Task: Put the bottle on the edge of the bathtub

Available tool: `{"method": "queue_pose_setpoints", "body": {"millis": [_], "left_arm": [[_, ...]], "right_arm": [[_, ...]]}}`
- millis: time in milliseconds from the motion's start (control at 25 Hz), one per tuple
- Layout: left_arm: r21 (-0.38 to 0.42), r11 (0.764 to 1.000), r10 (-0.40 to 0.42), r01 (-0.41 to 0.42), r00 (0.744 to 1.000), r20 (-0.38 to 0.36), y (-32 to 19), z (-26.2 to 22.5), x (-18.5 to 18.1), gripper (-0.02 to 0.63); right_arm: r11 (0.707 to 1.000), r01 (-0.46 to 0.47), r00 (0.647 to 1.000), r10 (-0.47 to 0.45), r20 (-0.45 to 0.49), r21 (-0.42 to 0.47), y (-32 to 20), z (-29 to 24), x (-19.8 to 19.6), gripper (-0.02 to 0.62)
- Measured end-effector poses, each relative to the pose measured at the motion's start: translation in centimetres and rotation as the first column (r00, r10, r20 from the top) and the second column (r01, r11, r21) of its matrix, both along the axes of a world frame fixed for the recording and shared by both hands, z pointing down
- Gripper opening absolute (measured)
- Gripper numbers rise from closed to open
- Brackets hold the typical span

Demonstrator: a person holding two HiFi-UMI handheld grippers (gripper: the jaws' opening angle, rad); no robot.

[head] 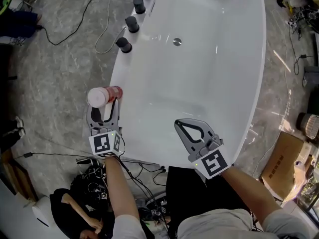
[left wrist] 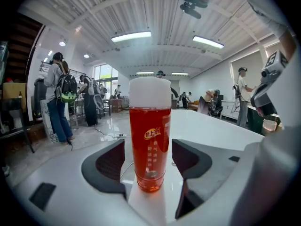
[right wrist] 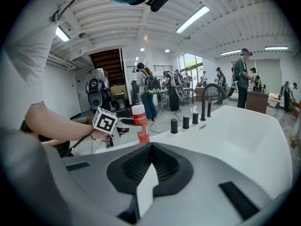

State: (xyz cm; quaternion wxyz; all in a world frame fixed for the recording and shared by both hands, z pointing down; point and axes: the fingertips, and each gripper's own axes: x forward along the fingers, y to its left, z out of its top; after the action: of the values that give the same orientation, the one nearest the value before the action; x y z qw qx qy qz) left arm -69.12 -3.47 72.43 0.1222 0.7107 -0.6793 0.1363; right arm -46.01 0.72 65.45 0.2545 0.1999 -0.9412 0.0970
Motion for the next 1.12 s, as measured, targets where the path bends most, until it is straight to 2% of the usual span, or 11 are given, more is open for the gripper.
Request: {"method": "queue_pose_setpoints", "body": {"millis": [280,520,800,840,1120], "left_arm": [[-0.040,0.995,-0.088,0.087,0.995,-0.036,2.5,0.3,1.0,0.299],[-0.074,0.987,-0.142,0.140,0.990,-0.017,4.2,-1.0,2.9,0.299],[-0.078,0.981,-0.177,0.175,0.984,-0.014,6.4,-5.8,6.5,0.298],[-0.075,0.981,-0.183,0.181,0.983,-0.013,6.7,-6.8,7.1,0.289],[-0.049,0.970,-0.237,0.237,0.971,-0.006,7.8,-12.6,12.2,0.110]], "right_arm": [[1.000,0.002,1.000,-0.002,0.023,0.010,-0.5,-1.2,1.2,0.006],[0.999,0.048,0.998,-0.048,0.040,0.023,-0.5,-2.8,1.4,0.006],[0.993,0.111,0.992,-0.113,0.051,0.046,0.3,-6.4,1.6,0.006],[0.992,0.117,0.991,-0.119,0.054,0.047,0.4,-6.9,1.8,0.006],[0.987,0.140,0.985,-0.147,0.090,0.078,0.6,-10.8,3.5,0.006]]}}
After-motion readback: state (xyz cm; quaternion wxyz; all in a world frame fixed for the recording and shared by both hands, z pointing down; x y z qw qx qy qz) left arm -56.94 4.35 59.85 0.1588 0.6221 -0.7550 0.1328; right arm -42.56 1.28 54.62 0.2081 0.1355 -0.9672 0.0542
